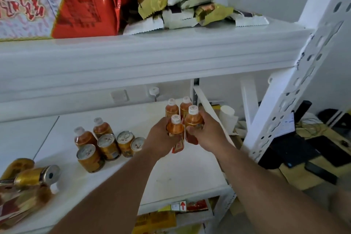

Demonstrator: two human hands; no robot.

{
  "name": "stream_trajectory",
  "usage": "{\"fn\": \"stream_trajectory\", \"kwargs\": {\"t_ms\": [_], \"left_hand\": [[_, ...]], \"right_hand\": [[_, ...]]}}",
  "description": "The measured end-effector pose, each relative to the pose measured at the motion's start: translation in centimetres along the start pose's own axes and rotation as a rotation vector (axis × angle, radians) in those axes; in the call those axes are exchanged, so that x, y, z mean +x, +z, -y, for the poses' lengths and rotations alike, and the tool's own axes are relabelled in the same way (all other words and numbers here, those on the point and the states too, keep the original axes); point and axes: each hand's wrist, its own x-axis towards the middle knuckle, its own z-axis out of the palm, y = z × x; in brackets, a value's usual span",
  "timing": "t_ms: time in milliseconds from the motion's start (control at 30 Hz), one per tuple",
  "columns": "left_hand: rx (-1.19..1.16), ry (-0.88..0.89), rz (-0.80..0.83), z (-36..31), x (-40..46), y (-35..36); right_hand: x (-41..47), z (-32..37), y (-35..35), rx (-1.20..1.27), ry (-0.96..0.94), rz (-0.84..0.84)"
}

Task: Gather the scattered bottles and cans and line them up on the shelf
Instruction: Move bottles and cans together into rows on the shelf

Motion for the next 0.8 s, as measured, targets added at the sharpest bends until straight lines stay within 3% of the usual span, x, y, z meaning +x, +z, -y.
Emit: {"fn": "stream_trajectory", "kwargs": {"t_ms": [167, 500, 800], "left_hand": [[0.101, -0.020, -0.025, 0.6, 2.3, 0.6], [0.056, -0.045, -0.045, 2.9, 6.5, 2.2], [-0.011, -0.029, -0.065, 4.5, 8.1, 3.3]], "right_hand": [[2.5, -1.5, 1.1, -0.012, -0.004, -0.029], [10.1, -8.6, 7.1, 0.084, 0.013, -0.100], [9.2, -6.6, 7.1, 0.204, 0.014, -0.122]]}}
